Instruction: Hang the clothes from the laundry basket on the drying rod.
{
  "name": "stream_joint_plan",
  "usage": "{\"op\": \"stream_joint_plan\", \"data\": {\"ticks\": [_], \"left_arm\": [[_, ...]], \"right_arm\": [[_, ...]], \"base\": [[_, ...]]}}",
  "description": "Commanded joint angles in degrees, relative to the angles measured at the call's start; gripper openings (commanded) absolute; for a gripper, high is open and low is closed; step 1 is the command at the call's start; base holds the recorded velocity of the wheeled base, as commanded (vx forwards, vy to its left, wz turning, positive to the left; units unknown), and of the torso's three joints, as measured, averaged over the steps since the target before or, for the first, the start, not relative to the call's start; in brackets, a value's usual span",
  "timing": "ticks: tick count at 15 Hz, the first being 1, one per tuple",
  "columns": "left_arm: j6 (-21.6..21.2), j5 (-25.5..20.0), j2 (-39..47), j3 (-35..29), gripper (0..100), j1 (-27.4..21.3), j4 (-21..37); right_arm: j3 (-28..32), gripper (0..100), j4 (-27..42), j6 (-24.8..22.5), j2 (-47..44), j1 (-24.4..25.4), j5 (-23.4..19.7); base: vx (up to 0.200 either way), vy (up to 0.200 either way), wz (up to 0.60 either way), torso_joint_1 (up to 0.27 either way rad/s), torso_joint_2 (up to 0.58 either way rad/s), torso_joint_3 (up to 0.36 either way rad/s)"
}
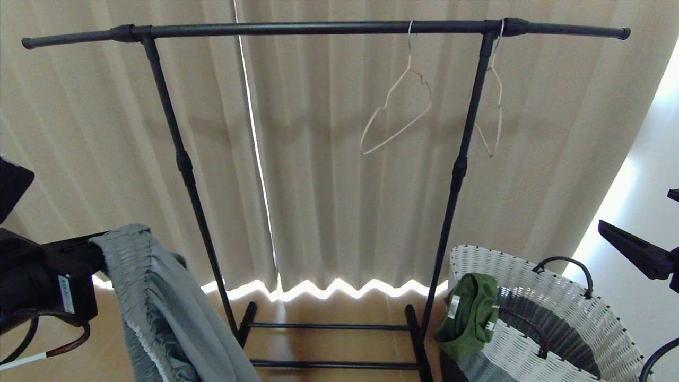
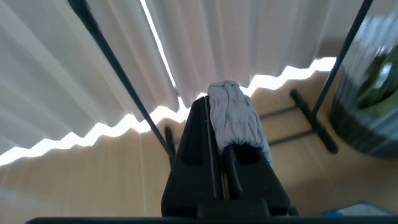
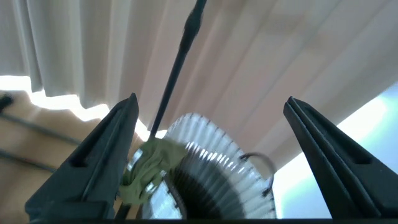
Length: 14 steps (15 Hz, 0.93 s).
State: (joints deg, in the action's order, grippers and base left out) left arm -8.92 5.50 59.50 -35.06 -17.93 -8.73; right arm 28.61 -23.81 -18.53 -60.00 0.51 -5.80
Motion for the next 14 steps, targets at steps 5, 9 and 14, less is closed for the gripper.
{"op": "stream_joint_plan", "data": {"ticks": [5, 9, 14], "left_arm": [[0.05, 0.13, -0.09, -0.01, 0, 0.00, 0.03], [-0.04, 0.04, -0.44, -0.36, 0, 0.00, 0.03], [-0.13, 0.04, -0.53, -0.54, 0, 0.00, 0.03]], "right_arm": [[0.13, 100, -0.19, -0.10, 0.06, 0.02, 0.00], [0.30, 100, -0.19, -0.10, 0.06, 0.02, -0.17], [0.30, 100, -0.27, -0.02, 0.06, 0.02, -0.44]], "base": [[0.000, 0.000, 0.00, 0.142, -0.48, -0.310], [0.000, 0.000, 0.00, 0.179, -0.48, -0.297], [0.000, 0.000, 0.00, 0.201, -0.50, -0.290]]}}
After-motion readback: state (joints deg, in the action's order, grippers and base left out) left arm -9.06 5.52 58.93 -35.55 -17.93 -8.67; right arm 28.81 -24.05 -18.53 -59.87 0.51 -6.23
